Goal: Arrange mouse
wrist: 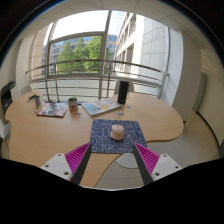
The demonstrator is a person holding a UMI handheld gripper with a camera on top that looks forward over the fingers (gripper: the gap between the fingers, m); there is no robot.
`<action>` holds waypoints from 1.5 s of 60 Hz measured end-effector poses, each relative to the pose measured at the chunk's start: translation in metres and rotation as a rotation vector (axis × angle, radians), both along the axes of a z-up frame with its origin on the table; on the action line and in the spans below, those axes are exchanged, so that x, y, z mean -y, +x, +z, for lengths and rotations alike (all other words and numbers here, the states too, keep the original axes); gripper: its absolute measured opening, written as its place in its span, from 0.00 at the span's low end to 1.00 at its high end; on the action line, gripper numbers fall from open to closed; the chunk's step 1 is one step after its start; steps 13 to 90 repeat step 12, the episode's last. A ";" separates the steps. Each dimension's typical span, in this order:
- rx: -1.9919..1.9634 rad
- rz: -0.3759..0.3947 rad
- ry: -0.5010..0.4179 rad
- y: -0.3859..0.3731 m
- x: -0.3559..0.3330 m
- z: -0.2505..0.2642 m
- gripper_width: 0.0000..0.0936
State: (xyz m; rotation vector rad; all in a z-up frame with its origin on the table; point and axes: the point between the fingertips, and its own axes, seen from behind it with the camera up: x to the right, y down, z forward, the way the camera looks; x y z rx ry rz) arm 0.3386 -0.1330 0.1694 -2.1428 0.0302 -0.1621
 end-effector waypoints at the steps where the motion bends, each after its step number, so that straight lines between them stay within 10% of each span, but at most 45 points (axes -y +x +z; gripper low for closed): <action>1: -0.001 -0.001 -0.001 -0.001 0.002 0.000 0.90; 90: -0.002 -0.017 -0.015 -0.003 0.015 -0.001 0.90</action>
